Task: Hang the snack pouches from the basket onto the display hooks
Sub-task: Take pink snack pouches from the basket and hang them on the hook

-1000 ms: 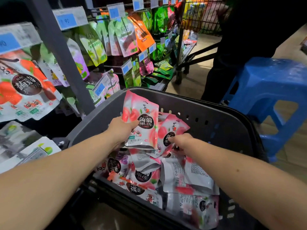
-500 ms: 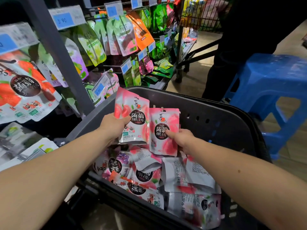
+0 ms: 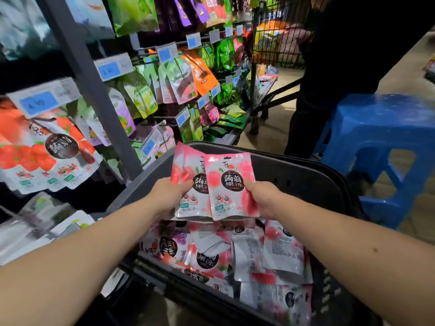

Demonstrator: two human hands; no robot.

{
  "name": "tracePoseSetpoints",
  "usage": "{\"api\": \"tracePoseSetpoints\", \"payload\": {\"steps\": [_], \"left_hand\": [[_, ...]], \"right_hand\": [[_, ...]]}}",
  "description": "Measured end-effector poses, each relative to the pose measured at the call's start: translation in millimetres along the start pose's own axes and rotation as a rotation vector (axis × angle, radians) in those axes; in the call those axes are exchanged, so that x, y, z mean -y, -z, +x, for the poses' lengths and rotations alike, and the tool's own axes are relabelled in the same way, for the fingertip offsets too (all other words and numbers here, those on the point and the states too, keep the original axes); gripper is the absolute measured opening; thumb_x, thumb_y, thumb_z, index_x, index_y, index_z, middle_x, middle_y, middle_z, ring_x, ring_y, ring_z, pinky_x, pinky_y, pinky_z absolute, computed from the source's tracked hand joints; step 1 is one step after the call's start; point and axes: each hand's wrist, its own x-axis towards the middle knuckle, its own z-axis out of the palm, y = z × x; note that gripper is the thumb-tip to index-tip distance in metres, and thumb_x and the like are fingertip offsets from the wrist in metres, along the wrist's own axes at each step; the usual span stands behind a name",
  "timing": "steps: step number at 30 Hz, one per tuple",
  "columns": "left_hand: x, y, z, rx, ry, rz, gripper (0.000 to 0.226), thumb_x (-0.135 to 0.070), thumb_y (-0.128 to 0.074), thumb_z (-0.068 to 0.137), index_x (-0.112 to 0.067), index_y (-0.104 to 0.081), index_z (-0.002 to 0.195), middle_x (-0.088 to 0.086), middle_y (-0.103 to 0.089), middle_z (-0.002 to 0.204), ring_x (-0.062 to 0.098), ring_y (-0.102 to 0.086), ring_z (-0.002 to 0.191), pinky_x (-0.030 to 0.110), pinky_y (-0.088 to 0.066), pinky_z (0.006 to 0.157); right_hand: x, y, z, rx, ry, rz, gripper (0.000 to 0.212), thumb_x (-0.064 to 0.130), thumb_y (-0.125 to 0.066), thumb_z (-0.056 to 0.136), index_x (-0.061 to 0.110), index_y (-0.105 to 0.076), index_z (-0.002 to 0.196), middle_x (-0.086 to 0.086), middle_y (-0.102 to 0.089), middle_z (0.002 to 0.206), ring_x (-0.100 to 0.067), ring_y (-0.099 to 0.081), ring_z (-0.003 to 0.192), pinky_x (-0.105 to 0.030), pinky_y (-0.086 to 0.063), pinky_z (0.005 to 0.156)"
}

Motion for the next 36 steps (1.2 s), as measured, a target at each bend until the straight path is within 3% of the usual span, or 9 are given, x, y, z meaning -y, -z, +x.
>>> {"api": "tracePoseSetpoints", "payload": {"steps": [3,5,10,13,16,19,22,32,36], "left_hand": [[-5.1,-0.6,-15.8,-0.004,0.004,-0.005,0.037,-0.039,-0.074,0.090,-0.013,-0.055,0.071,0.003,-0.043,0.051,0.015,-0.035,0.038,0.022,-0.027,0.042],[-7.4,1.2,-22.7,-0.039,-0.016,-0.006,0.037,-0.043,-0.075,0.088,-0.011,-0.061,0.078,0.002,-0.052,0.059,0.018,-0.045,0.049,0.026,-0.035,0.048],[-18.8,8.5,-37.9,-0.075,-0.003,-0.057,0.074,-0.070,-0.079,0.064,-0.007,-0.071,0.101,0.004,-0.073,0.086,0.026,-0.067,0.069,0.029,-0.047,0.063],[-26.4,15.5,-51.7,-0.013,0.030,-0.177,0.068,-0.065,-0.078,0.073,-0.011,-0.070,0.114,0.006,-0.077,0.105,0.029,-0.075,0.091,0.038,-0.059,0.080],[-27.1,21.9,-64.6,0.112,0.024,-0.273,0.041,-0.047,-0.068,0.093,-0.013,-0.071,0.116,0.007,-0.078,0.106,0.025,-0.075,0.094,0.040,-0.059,0.086],[-26.6,26.3,-80.3,0.181,0.012,-0.257,0.032,-0.048,-0.067,0.093,-0.021,-0.073,0.110,-0.003,-0.076,0.105,0.008,-0.075,0.084,0.024,-0.059,0.072],[-27.7,33.3,-96.3,0.139,0.056,-0.258,0.047,-0.044,-0.076,0.087,-0.010,-0.071,0.119,0.004,-0.077,0.106,0.023,-0.076,0.092,0.038,-0.060,0.083],[-15.6,47.3,-138.4,-0.082,0.046,-0.249,0.050,-0.044,-0.077,0.087,-0.003,-0.070,0.114,0.012,-0.078,0.097,0.032,-0.076,0.088,0.053,-0.059,0.090],[-8.2,47.4,-165.6,-0.153,0.035,-0.285,0.048,-0.040,-0.077,0.087,0.000,-0.070,0.111,0.013,-0.078,0.093,0.035,-0.076,0.085,0.057,-0.060,0.085]], "right_hand": [[13.1,-13.6,-23.2,0.168,-0.085,0.058,0.039,0.036,-0.068,0.097,0.004,-0.070,0.120,-0.017,-0.075,0.114,-0.040,-0.068,0.115,-0.054,-0.052,0.102],[22.2,-17.2,-37.2,0.349,-0.102,0.076,0.027,0.024,-0.068,0.097,0.004,-0.070,0.115,-0.012,-0.077,0.104,-0.031,-0.074,0.097,-0.044,-0.060,0.090],[32.6,-24.9,-32.2,0.603,-0.115,0.081,0.067,0.017,-0.084,0.074,-0.004,-0.060,0.132,-0.020,-0.063,0.137,-0.030,-0.058,0.129,-0.045,-0.036,0.120],[33.0,-35.2,-32.5,0.565,-0.108,0.071,0.079,0.023,-0.097,0.059,-0.002,-0.066,0.127,-0.017,-0.060,0.140,-0.022,-0.055,0.115,-0.034,-0.038,0.118],[35.8,-40.2,-39.2,0.530,-0.075,0.104,0.047,0.017,-0.082,0.075,-0.002,-0.070,0.116,-0.010,-0.073,0.112,-0.014,-0.063,0.084,-0.013,-0.055,0.071],[38.2,-46.3,-52.6,0.546,-0.063,0.090,0.042,0.014,-0.078,0.080,-0.004,-0.068,0.117,-0.015,-0.074,0.117,-0.021,-0.065,0.098,-0.025,-0.048,0.097],[39.1,-55.0,-67.5,0.596,-0.053,0.064,0.036,0.013,-0.071,0.089,-0.005,-0.066,0.120,-0.016,-0.075,0.113,-0.024,-0.069,0.104,-0.037,-0.042,0.115],[35.0,-62.9,-115.4,0.584,0.070,0.069,0.029,0.008,-0.067,0.095,-0.009,-0.064,0.118,-0.023,-0.074,0.111,-0.027,-0.075,0.077,-0.031,-0.062,0.061],[26.7,-63.6,-131.1,0.530,0.145,0.058,0.038,0.005,-0.073,0.088,-0.006,-0.062,0.123,-0.025,-0.075,0.106,-0.039,-0.073,0.096,-0.045,-0.063,0.077]]}}
